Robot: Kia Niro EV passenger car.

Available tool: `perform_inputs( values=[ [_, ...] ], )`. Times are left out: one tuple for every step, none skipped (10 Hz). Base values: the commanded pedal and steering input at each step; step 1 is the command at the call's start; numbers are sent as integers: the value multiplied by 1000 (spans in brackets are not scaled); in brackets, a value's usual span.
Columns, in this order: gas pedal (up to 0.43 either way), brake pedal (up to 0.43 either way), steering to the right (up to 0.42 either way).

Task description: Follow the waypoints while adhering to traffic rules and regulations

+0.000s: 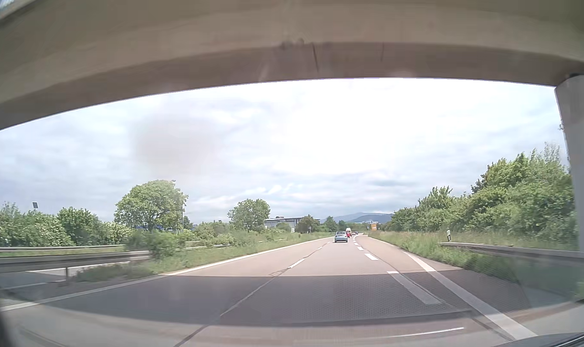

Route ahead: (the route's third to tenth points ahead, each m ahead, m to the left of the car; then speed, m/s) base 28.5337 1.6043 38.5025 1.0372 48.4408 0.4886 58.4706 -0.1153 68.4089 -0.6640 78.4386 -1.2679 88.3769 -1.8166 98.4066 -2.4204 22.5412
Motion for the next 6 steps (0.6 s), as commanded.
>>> perform_inputs(
  values=[
    [157,0,0],
    [157,0,0],
    [157,0,0],
    [157,0,0],
    [157,0,0],
    [157,0,1]
  ],
)
